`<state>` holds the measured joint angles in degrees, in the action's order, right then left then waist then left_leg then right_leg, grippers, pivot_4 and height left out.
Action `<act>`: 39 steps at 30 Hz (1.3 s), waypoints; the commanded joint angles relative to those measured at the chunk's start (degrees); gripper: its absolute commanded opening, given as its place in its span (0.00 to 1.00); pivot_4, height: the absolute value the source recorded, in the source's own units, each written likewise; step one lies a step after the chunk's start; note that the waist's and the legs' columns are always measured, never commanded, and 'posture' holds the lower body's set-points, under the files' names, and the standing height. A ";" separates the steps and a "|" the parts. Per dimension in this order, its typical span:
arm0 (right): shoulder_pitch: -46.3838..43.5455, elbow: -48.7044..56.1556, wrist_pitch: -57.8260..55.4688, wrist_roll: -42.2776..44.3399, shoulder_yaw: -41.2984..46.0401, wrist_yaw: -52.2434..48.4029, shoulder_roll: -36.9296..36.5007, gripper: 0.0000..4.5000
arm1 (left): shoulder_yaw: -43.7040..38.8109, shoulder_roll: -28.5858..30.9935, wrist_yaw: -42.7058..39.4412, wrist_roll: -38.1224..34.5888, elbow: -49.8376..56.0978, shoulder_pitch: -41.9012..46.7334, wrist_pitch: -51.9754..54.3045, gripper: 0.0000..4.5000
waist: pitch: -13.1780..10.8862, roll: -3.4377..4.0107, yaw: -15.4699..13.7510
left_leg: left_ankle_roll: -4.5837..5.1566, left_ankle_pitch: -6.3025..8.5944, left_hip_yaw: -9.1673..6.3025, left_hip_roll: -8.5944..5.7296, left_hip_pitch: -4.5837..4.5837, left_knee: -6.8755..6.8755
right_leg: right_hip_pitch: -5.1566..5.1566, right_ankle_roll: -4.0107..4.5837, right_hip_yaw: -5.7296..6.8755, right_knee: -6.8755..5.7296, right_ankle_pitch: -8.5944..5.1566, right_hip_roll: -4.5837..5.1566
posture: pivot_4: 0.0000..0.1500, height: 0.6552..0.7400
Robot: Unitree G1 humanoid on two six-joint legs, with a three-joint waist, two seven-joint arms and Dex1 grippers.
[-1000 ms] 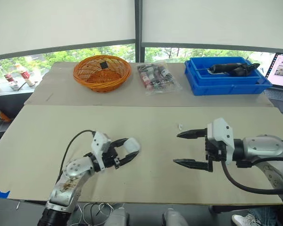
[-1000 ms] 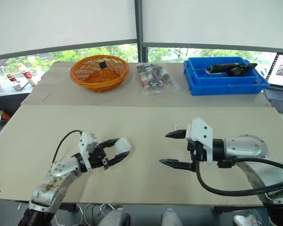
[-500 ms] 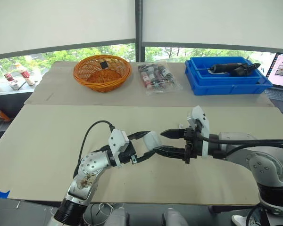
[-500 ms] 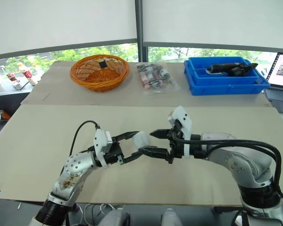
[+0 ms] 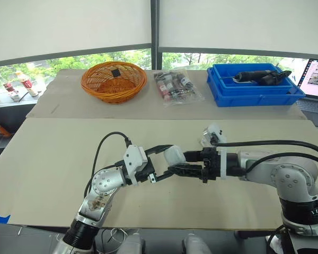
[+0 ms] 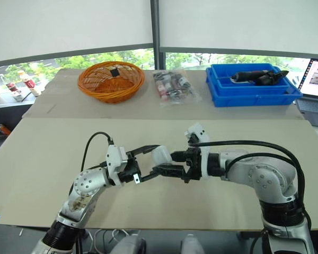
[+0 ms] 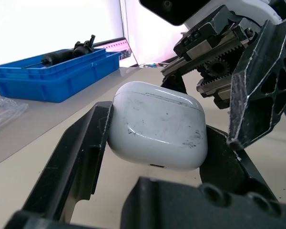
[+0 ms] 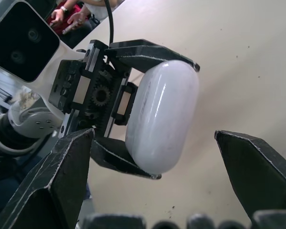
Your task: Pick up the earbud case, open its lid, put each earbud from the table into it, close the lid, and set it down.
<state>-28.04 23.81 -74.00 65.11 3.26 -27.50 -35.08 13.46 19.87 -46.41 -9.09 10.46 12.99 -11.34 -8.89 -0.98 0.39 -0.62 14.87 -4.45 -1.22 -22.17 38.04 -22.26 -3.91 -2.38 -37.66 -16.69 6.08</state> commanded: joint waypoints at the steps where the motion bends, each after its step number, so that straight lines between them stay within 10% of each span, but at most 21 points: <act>1: -1.31 -1.04 -2.01 4.42 2.66 1.36 0.67 0.82 | 0.39 -0.19 -0.32 0.14 0.77 1.10 -2.95 0.57 | 0.00 0.00 0.17 | 0.00 0.00 0.00 0.00 0.00 0.00 | 0.00 0.00 0.00 0.00 0.00 0.00 | 1.00 1.00; 10: -2.40 -3.55 -3.94 9.68 3.05 3.61 0.62 0.17 | 1.03 -0.63 -0.11 1.05 -0.13 1.12 -6.54 0.57 | 0.00 0.00 0.31 | 0.00 0.00 0.00 0.00 -0.02 0.00 | 0.00 0.00 0.01 0.00 0.00 -0.01 | 1.00 1.00; 18: -2.72 -3.89 -4.13 11.62 2.23 4.13 0.06 0.17 | 0.02 -1.59 1.02 0.95 -1.88 1.51 -9.39 0.57 | 0.00 0.00 0.30 | 0.00 0.00 0.00 0.00 -0.03 0.01 | -0.01 0.00 0.01 0.00 0.00 -0.01 | 1.00 1.00; 22: -3.37 -3.12 -3.37 9.52 1.08 2.78 -1.16 0.17 | -0.57 -0.06 0.70 2.26 -3.40 2.53 -7.76 1.00 | 0.00 0.00 0.30 | 0.01 0.00 0.00 0.00 -0.03 0.01 | -0.01 0.00 0.04 0.00 0.00 -0.01 | 1.00 1.00; 32: -7.30 8.56 20.03 -25.82 -23.56 -20.22 -20.35 0.17 | 0.68 12.14 -8.75 -10.59 3.91 5.58 35.12 1.00 | -0.10 0.07 0.90 | 0.02 0.00 -0.08 0.04 -0.06 0.02 | -0.10 -0.04 0.07 0.02 -0.03 -0.12 | 1.00 1.00; 39: -7.43 7.08 29.77 -39.02 -29.15 -26.82 -20.95 0.17 | 1.53 11.56 -8.25 -15.43 10.78 9.90 48.33 1.00 | -0.13 0.03 0.65 | 0.01 0.00 -0.08 0.05 -0.12 0.17 | -0.08 -0.04 0.07 0.00 -0.02 -0.11 | 1.00 1.00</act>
<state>-34.64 30.44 -46.71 28.21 -26.66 -52.97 -56.23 14.56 30.98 -54.10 -22.97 18.60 22.10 35.27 -9.02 -0.95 1.04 -0.61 14.87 -4.53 -1.17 -22.29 38.21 -22.34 -3.95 -2.32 -37.66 -16.71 5.97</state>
